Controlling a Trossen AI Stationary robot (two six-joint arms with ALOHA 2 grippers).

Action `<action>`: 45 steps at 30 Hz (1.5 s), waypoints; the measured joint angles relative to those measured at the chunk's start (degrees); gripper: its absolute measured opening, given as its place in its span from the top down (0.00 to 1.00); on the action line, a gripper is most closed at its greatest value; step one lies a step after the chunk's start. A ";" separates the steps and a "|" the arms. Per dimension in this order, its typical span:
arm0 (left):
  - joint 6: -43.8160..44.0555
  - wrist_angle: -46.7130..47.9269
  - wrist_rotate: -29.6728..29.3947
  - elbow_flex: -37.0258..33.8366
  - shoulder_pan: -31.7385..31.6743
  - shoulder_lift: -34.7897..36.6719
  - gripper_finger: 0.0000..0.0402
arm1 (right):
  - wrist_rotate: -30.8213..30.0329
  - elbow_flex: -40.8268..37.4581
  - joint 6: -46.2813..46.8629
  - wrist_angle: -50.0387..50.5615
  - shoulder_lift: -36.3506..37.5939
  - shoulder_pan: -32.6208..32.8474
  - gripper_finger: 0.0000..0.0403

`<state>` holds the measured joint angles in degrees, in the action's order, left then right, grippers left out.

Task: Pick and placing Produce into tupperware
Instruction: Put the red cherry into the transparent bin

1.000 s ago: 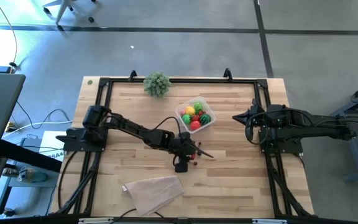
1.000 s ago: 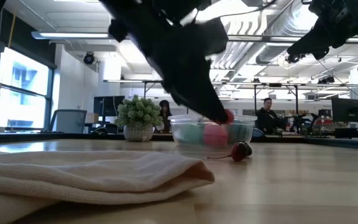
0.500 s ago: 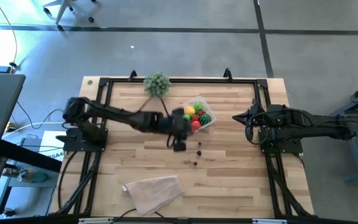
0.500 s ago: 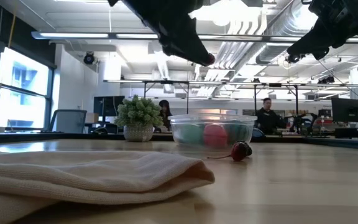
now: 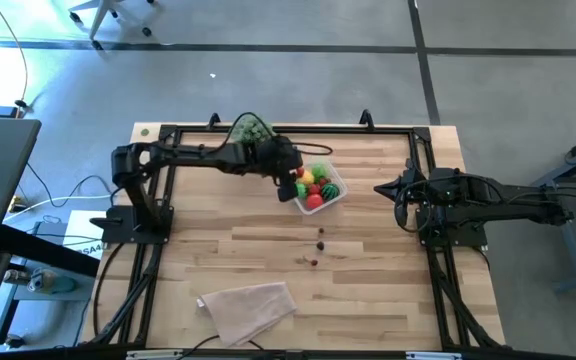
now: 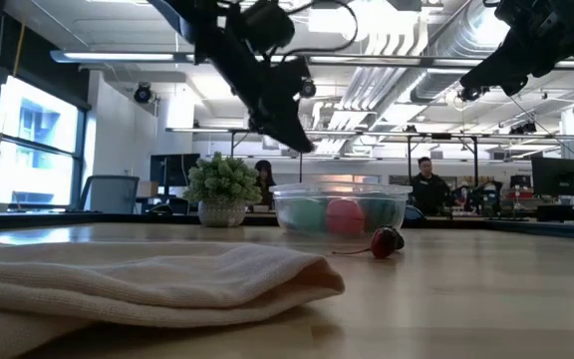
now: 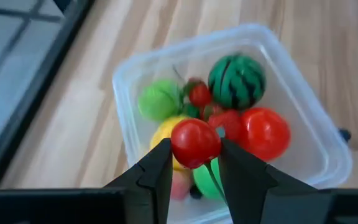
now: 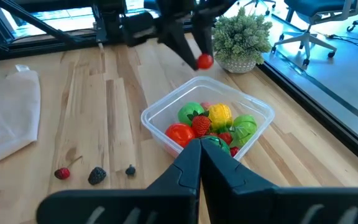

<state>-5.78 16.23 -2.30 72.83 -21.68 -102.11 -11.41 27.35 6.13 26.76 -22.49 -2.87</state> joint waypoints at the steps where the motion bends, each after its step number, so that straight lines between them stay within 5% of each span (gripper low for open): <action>1: -0.01 0.30 0.33 0.01 -0.62 -0.66 0.73 | 0.01 0.00 0.02 -0.02 0.00 0.00 1.00; 20: -0.50 0.02 0.37 0.01 -3.17 -8.06 0.73 | 0.01 0.00 0.00 -0.02 0.00 0.00 1.00; 38: -0.63 0.16 0.57 0.01 -3.08 -8.06 0.61 | 0.01 0.00 0.00 -0.02 0.01 0.00 1.00; 45: 0.78 3.20 5.63 4.58 -3.06 -8.06 0.56 | 0.01 0.00 0.00 -0.01 0.01 0.02 1.00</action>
<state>-5.00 19.43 3.33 77.40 -24.73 -110.17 -11.40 27.35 6.13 26.75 -22.48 -2.85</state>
